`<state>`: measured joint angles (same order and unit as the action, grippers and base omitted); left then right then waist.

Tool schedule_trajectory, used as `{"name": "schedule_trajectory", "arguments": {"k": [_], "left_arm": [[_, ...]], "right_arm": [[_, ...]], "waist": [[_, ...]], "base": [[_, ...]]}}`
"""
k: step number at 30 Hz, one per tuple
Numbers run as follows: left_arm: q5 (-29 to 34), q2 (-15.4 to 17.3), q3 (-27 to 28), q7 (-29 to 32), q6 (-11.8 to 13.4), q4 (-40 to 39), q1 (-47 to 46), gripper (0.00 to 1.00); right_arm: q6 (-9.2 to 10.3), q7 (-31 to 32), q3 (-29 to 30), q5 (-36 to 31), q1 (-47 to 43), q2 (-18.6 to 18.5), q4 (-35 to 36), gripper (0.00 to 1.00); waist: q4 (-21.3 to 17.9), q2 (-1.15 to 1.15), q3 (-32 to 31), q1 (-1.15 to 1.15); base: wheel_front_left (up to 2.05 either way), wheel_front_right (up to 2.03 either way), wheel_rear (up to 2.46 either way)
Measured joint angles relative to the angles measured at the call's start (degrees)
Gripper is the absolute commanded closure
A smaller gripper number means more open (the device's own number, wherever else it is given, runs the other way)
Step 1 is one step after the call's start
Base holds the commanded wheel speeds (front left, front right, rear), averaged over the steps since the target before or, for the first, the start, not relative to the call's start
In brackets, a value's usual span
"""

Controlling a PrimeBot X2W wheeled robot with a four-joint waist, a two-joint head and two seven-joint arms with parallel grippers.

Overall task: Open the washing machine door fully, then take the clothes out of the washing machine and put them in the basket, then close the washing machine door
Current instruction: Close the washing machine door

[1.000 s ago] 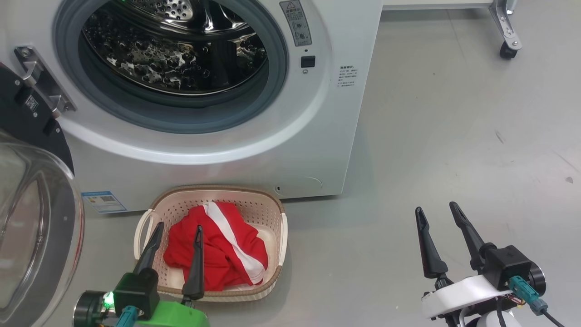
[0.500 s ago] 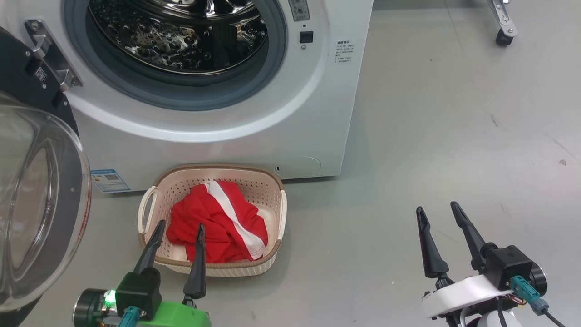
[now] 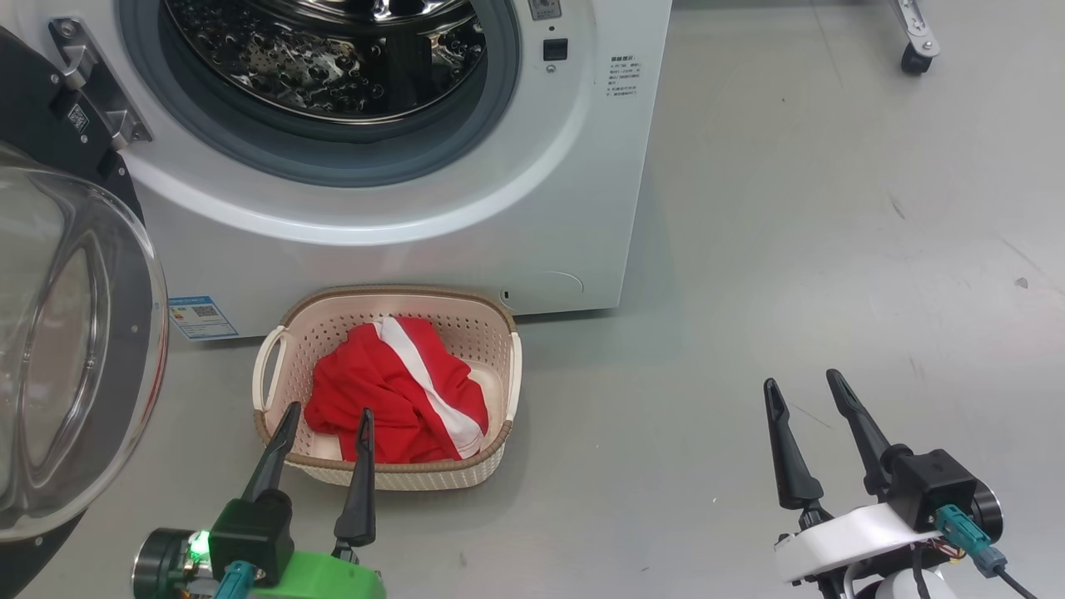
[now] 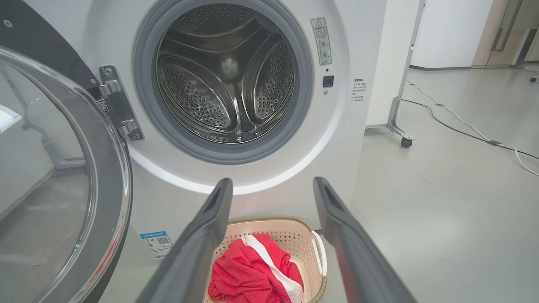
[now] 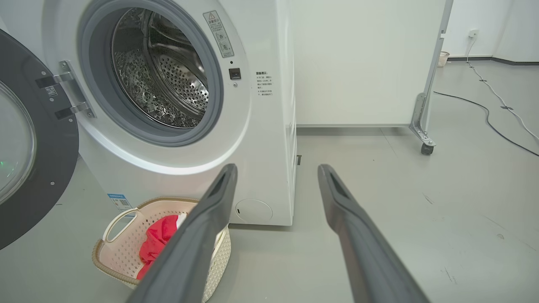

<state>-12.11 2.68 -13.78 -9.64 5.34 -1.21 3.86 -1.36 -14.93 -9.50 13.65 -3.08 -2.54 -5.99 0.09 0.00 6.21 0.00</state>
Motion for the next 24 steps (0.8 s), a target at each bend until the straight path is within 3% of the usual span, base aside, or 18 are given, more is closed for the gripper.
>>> {"name": "schedule_trajectory", "arguments": {"k": [24], "left_arm": [[-0.01,0.0,-1.13,0.02,0.33,0.1,0.02,0.0]], "right_arm": [[0.08,0.0,1.33,0.01,-0.94,0.02,0.07,0.0]], "waist": [[2.31,0.0,-0.59,0.0]], "base": [[0.0,0.0,0.0]]}}
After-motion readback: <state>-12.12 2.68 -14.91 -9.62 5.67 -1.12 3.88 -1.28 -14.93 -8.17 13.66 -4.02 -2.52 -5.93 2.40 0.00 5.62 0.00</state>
